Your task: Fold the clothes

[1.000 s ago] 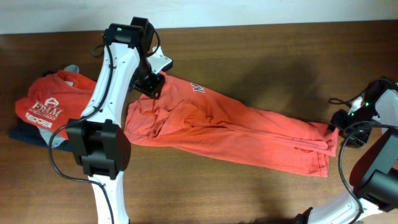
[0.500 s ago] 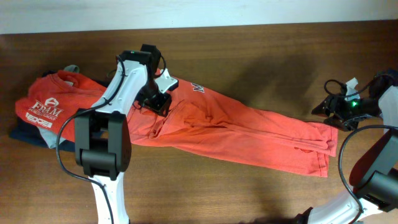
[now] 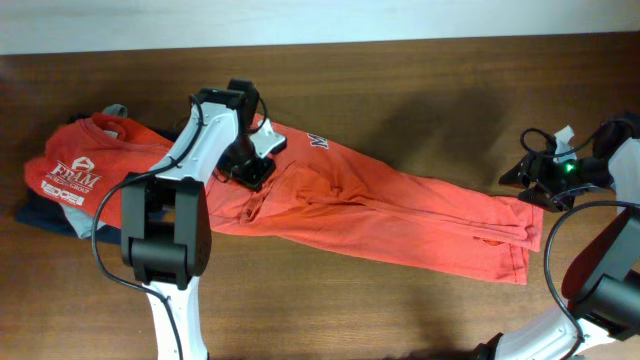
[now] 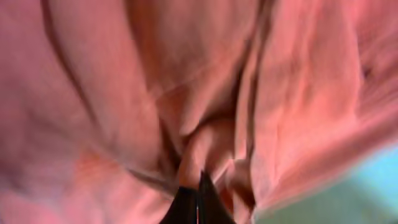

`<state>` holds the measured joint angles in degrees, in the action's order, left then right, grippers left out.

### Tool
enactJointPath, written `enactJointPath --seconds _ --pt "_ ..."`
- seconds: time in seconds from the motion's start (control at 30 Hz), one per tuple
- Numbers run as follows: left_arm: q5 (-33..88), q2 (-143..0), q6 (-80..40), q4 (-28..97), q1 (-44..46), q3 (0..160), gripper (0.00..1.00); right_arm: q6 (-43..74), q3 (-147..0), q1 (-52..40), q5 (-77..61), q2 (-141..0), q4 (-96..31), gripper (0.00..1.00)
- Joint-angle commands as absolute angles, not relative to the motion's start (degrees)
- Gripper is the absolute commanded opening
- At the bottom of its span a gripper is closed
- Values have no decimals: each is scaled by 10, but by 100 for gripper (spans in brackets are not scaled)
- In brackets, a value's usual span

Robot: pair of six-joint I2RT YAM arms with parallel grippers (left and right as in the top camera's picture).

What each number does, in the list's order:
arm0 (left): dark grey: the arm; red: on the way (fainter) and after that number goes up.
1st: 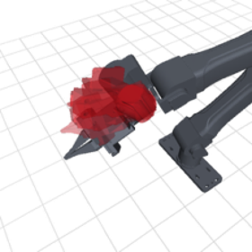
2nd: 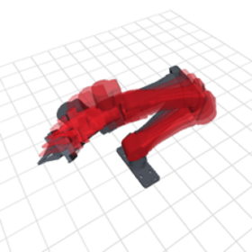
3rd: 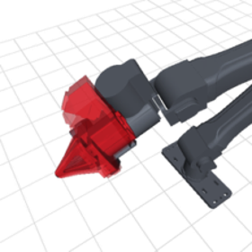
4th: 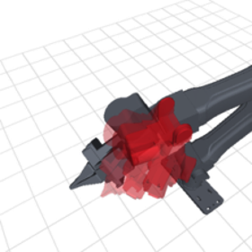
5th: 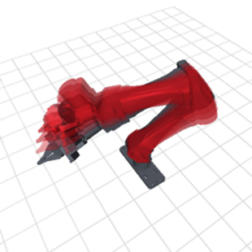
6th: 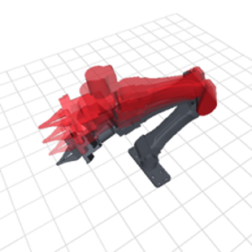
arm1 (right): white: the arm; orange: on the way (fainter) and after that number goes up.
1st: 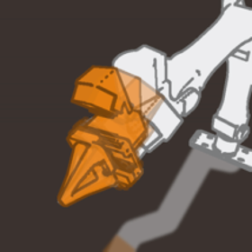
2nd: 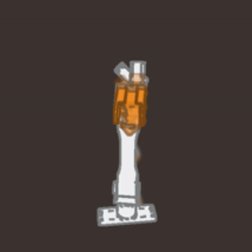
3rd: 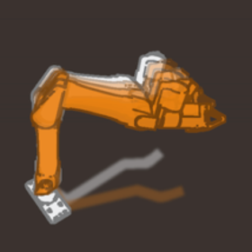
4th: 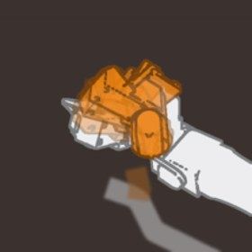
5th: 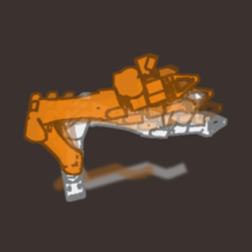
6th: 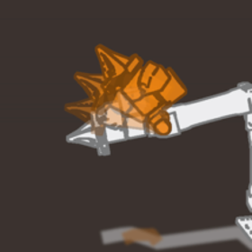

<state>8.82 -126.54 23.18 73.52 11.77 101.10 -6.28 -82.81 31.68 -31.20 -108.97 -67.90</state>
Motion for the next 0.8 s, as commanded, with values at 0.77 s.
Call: enactJointPath --seconds 0.77 --pt "73 -1182 239 869 118 1133 14 -71 -838 316 -305 -1084 -677 60"
